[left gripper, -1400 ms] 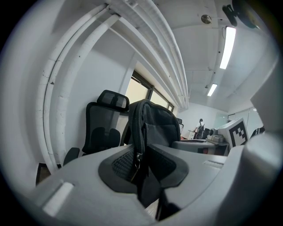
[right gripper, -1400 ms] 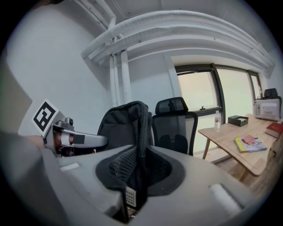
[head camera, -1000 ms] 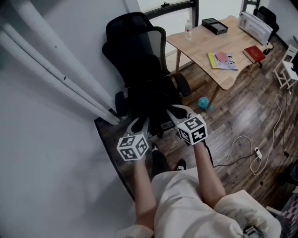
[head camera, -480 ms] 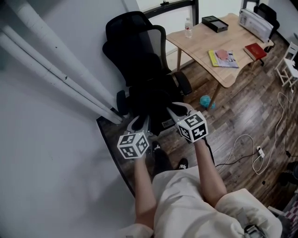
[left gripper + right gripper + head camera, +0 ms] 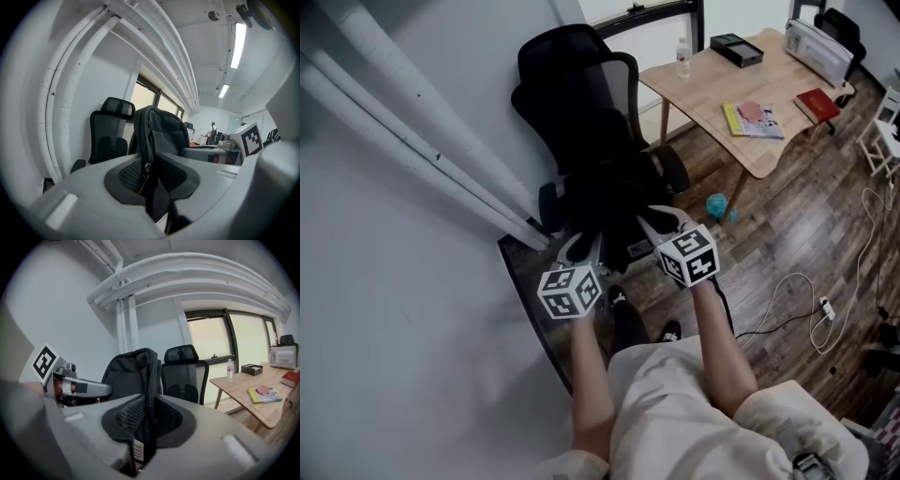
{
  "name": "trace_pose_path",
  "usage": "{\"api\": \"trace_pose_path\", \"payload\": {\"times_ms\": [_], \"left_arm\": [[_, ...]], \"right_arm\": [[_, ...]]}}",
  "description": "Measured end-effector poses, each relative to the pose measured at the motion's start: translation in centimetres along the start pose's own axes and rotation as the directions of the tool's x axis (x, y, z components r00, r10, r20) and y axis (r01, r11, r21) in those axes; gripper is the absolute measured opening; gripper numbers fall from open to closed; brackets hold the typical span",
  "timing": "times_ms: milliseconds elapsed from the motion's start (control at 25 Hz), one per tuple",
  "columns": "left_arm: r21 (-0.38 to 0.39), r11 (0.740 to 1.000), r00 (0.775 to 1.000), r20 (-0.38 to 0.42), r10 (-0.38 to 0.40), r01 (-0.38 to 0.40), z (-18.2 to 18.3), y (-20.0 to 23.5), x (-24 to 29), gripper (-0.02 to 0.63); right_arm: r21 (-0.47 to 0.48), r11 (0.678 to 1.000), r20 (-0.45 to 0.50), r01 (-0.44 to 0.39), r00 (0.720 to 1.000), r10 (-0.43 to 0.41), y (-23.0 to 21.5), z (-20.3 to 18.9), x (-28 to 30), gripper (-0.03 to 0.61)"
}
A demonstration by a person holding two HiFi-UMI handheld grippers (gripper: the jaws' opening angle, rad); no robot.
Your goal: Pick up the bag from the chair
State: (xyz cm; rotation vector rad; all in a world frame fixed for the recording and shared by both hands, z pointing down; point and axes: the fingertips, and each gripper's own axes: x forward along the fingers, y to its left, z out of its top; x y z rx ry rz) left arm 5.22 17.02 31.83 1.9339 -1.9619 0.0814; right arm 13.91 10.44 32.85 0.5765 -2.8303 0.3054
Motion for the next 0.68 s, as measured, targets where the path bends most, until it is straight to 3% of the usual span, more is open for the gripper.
{"api": "trace_pose_path", "payload": {"times_ms": [680], "left_arm": [[-0.018, 1.0, 1.0, 0.005, 0.005, -0.005, -1.01, 0.42, 0.02, 0.081]], "right_arm": [[-0.022, 1.0, -0.006, 0.009, 1.0, -0.009, 0.15, -0.4, 0.29, 0.067]]}}
